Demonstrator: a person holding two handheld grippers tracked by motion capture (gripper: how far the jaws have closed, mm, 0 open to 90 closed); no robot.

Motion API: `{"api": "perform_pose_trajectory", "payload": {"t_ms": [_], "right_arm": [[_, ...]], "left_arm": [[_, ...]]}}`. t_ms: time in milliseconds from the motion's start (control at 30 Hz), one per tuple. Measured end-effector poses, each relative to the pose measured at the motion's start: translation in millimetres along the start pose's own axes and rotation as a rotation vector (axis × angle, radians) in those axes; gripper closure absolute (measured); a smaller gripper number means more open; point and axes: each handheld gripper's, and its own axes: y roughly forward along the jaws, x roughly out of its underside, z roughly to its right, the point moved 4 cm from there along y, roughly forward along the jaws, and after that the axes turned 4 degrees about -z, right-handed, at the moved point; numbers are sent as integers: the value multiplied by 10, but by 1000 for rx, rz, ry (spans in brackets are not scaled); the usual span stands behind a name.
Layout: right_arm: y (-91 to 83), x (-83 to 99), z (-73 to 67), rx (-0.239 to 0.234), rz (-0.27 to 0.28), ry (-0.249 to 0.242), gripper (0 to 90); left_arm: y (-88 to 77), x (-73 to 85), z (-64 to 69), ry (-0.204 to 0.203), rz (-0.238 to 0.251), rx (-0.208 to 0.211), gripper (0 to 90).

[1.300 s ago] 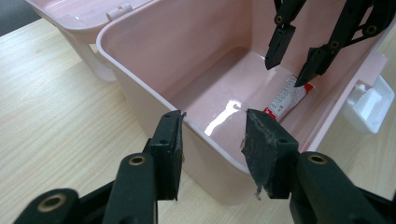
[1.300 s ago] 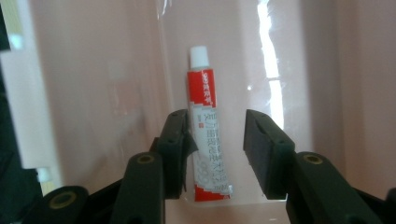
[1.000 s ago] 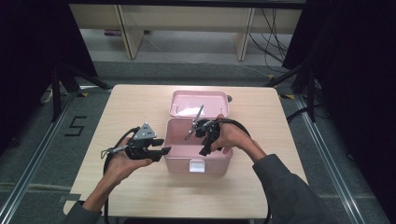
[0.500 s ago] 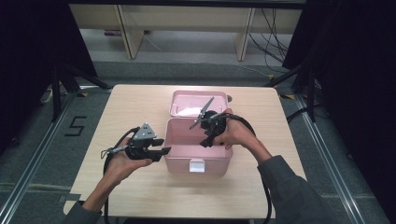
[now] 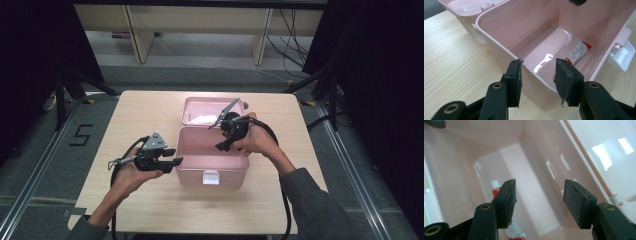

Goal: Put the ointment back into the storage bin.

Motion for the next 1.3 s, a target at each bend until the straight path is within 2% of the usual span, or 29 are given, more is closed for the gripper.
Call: {"api": "perform_pose_trajectory", "payload": {"t_ms": [267,500,533,567,633,667,833,900,933,967,1000,1033,1067,1100,1167,1200,1300], "right_arm": [[-87,20,77,24,48,69,416],[-148,50,155,54,80,106,398],[-155,56,175,64,88,97,396],[-165,61,175,60,90,111,393],[-179,71,207,64,98,105,390],[-186,75,209,68,103,126,390],[-220,106,271,73,120,132,387],[-216,120,286,73,131,164,386],[-229,131,297,70,119,176,386],[-229,137,330,73,128,168,386],[-231,145,332,63,122,209,386],[-231,146,375,88,136,169,386],[-226,147,377,79,144,176,386],[-226,152,379,75,139,203,386],[-230,153,414,97,159,184,386],[-246,164,416,96,146,203,385],[-263,183,441,98,151,204,384]], "left_arm": [[-1,2,-1,1,0,1,568],[3,2,-8,-9,6,9,566],[3,3,-8,-10,6,10,566],[3,3,-10,-9,5,11,566],[3,3,-15,-10,4,12,567],[7,4,-17,-12,4,18,567],[9,2,-23,-14,2,20,568],[7,2,-22,-9,0,15,568],[7,1,-20,-8,-1,13,568],[7,0,-23,-5,-3,15,568],[8,-1,-24,-8,-1,17,568],[9,-2,-25,-10,-2,19,568],[11,-3,-27,-11,-2,19,568],[12,-4,-28,-11,-2,20,568],[12,-5,-29,-11,-2,20,568],[12,-4,-28,-12,-1,21,568],[12,-5,-28,-8,-3,19,568]]}}
